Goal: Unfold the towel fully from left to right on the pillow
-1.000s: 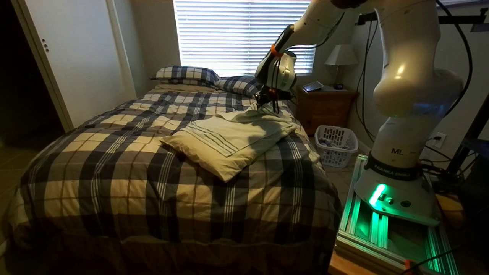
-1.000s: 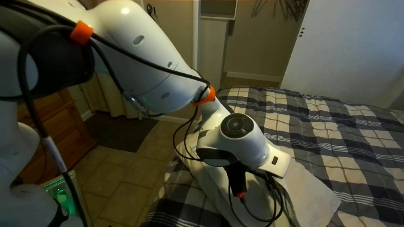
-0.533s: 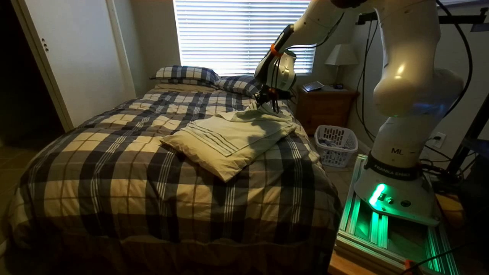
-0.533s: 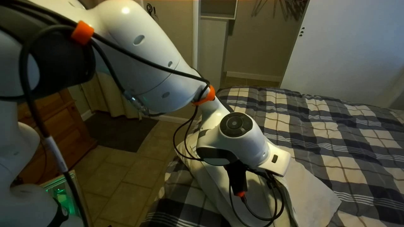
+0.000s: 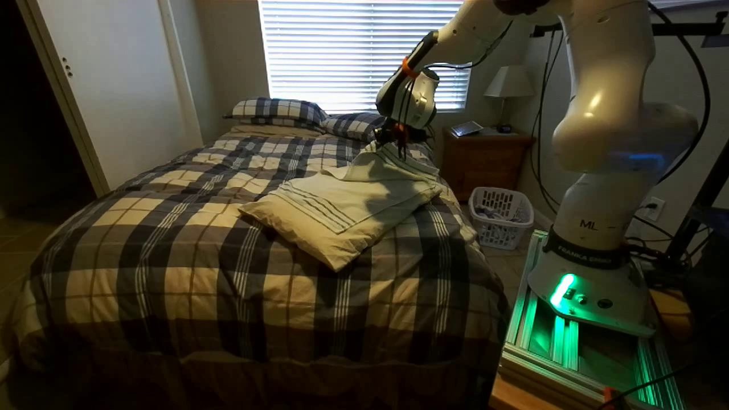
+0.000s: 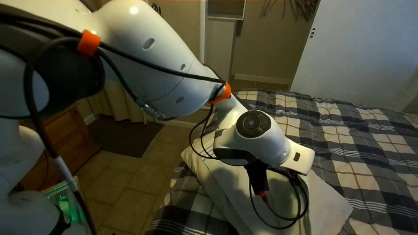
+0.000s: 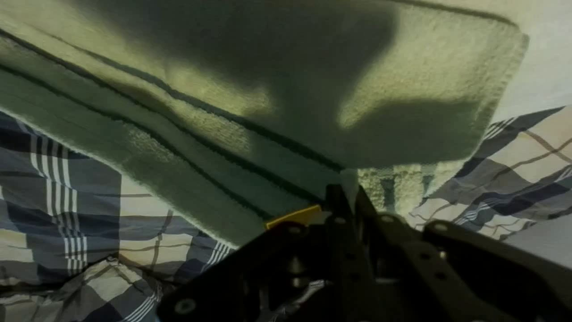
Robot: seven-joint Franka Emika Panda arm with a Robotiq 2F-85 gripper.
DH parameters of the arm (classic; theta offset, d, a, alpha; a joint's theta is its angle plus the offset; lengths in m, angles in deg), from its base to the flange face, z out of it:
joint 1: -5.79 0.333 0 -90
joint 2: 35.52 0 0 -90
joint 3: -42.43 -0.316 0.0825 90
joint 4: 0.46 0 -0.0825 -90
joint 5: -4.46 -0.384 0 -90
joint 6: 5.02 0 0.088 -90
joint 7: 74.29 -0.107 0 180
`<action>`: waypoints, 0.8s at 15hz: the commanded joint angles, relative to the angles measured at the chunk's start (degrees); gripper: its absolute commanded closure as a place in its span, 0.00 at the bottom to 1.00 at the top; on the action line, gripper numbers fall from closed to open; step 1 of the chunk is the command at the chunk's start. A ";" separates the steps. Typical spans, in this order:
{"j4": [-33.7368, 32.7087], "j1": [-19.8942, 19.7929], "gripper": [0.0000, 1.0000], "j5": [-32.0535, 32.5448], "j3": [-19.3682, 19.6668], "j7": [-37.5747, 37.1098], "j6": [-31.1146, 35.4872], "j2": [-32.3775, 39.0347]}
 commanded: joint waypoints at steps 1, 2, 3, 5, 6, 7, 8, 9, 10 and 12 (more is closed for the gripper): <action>-6.29 -3.46 0.99 0.56 -3.84 1.51 1.80 4.71; -7.40 -4.00 0.99 0.84 -4.19 1.80 2.34 5.57; -8.61 -4.14 0.99 1.09 -3.87 1.92 2.77 6.43; -10.80 -4.45 0.99 1.24 -3.27 2.30 4.19 8.15; -11.91 -4.82 0.99 1.27 -3.34 2.47 5.21 9.07; -13.39 -5.70 0.99 1.55 -4.14 2.89 6.43 10.39; -15.12 -6.74 0.99 1.92 -5.37 3.27 7.68 11.84; -16.68 -7.62 0.99 2.52 -6.46 3.64 9.08 13.15; -18.48 -8.46 0.99 3.38 -7.54 3.83 10.15 14.67; -21.41 -9.70 0.99 5.23 -9.27 3.56 11.91 17.47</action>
